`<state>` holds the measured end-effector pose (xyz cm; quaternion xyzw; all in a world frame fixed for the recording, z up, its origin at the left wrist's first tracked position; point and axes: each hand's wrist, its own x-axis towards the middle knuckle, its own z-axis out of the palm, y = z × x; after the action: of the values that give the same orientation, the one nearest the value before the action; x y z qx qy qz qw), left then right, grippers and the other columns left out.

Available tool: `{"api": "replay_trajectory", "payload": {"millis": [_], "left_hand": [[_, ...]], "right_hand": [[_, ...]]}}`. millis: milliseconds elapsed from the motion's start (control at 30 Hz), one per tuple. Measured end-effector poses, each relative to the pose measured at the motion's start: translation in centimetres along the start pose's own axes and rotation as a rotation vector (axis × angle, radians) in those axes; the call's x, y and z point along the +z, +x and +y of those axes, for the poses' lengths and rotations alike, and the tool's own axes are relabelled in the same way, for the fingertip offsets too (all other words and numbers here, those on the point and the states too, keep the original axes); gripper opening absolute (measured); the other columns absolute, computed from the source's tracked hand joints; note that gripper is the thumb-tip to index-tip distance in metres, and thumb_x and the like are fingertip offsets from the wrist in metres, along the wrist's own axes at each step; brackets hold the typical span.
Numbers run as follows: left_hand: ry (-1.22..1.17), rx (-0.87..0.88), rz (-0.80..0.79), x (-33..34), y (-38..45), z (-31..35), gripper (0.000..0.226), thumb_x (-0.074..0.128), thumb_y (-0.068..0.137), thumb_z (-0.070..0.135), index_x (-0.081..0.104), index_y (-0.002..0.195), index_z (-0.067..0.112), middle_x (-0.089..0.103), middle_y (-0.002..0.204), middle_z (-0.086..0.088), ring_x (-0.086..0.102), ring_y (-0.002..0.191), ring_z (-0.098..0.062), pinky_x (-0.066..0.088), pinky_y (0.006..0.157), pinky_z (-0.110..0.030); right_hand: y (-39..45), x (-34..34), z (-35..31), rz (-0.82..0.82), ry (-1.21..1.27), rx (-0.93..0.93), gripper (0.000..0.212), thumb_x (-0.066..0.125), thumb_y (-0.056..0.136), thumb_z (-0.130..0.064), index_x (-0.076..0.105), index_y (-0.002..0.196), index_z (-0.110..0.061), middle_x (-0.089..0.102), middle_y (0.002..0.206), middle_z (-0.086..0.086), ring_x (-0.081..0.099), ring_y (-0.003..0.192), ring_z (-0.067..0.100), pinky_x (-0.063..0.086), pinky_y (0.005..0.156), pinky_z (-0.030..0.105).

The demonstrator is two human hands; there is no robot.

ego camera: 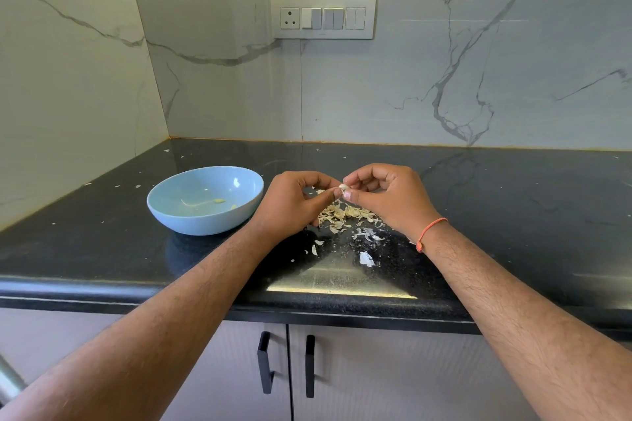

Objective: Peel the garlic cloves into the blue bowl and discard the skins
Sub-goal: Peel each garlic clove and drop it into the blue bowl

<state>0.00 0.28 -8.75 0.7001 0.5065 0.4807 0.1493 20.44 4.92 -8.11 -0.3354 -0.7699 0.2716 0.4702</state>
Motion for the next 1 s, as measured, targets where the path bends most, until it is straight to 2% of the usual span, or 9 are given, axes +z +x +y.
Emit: {"api": "replay_trajectory", "payload": {"millis": [100,233,333,400,533,633,800,900,1000], "left_hand": [[-0.004,-0.028,0.001,0.04,0.14,-0.14,0.006,0.076,0.097,0.032,0.079,0.098,0.027,0.078,0.076,0.003,0.067,0.048,-0.012,0.046,0.050,-0.017],[-0.025,-0.042,0.003,0.12,0.15,0.06,0.008,0.073,0.100,0.030,0.075,0.098,0.023,0.077,0.078,0.009,0.064,0.046,-0.011,0.044,0.047,-0.015],[-0.011,-0.055,-0.005,0.19,0.10,0.26,0.011,0.070,0.102,0.028,0.073,0.101,0.018,0.069,0.063,0.019,0.058,0.041,-0.004,0.042,0.045,-0.013],[-0.021,-0.066,-0.007,0.14,0.06,0.34,0.012,0.071,0.101,0.028,0.073,0.103,0.016,0.067,0.059,0.021,0.056,0.039,-0.002,0.041,0.044,-0.013],[-0.038,-0.070,-0.016,0.04,-0.07,0.48,0.011,0.073,0.100,0.028,0.073,0.102,0.018,0.067,0.058,0.020,0.056,0.040,-0.001,0.041,0.045,-0.012],[-0.030,-0.066,-0.022,0.05,-0.06,0.54,0.010,0.073,0.099,0.028,0.073,0.102,0.018,0.068,0.059,0.021,0.056,0.040,-0.002,0.041,0.045,-0.012],[-0.031,-0.067,-0.014,0.02,-0.09,0.48,0.010,0.073,0.100,0.028,0.073,0.101,0.018,0.067,0.057,0.020,0.056,0.040,-0.002,0.041,0.045,-0.012],[-0.024,-0.050,-0.001,-0.01,-0.04,0.31,0.009,0.074,0.098,0.030,0.072,0.099,0.021,0.071,0.064,0.016,0.061,0.043,-0.007,0.042,0.046,-0.014],[-0.047,-0.024,0.000,-0.01,0.10,-0.18,0.009,0.077,0.096,0.031,0.072,0.095,0.024,0.076,0.076,0.003,0.066,0.047,-0.013,0.045,0.048,-0.016]], "right_hand": [[0.05,-0.02,0.05,-0.015,0.025,0.016,0.019,0.089,0.081,-0.015,0.080,0.094,-0.027,0.078,0.085,-0.009,0.075,0.081,0.012,0.065,0.082,0.037],[0.06,0.00,-0.19,0.005,0.102,0.084,0.011,0.078,0.093,-0.019,0.082,0.103,-0.019,0.080,0.094,-0.003,0.073,0.079,0.024,0.064,0.070,0.035],[0.08,0.02,-0.30,-0.012,0.087,0.137,0.013,0.070,0.099,-0.022,0.082,0.102,-0.019,0.080,0.088,-0.001,0.069,0.074,0.012,0.061,0.068,0.037],[0.02,-0.03,-0.33,-0.016,0.061,0.126,0.013,0.071,0.097,-0.018,0.082,0.099,-0.024,0.080,0.087,0.000,0.067,0.075,0.012,0.060,0.069,0.039],[-0.01,-0.17,-0.12,0.055,-0.109,0.047,0.028,0.071,0.088,-0.003,0.080,0.084,-0.029,0.078,0.081,-0.008,0.070,0.075,0.009,0.057,0.069,0.022],[0.02,-0.06,0.09,0.065,-0.186,0.058,0.024,0.073,0.087,-0.011,0.079,0.078,-0.032,0.077,0.079,-0.008,0.071,0.079,0.015,0.059,0.073,0.028],[-0.33,-0.08,-0.53,0.015,-0.159,0.013,0.023,0.073,0.086,-0.013,0.080,0.096,-0.032,0.077,0.093,-0.014,0.068,0.081,0.004,0.052,0.086,0.018],[-0.33,-0.10,-0.38,-0.003,-0.171,-0.020,0.008,0.080,0.089,-0.027,0.082,0.092,-0.034,0.076,0.089,-0.015,0.069,0.081,0.006,0.055,0.082,0.023],[-0.16,-0.07,-0.14,0.015,-0.166,-0.032,0.005,0.079,0.092,-0.030,0.082,0.092,-0.034,0.077,0.089,-0.016,0.069,0.084,0.008,0.057,0.081,0.025]]}}
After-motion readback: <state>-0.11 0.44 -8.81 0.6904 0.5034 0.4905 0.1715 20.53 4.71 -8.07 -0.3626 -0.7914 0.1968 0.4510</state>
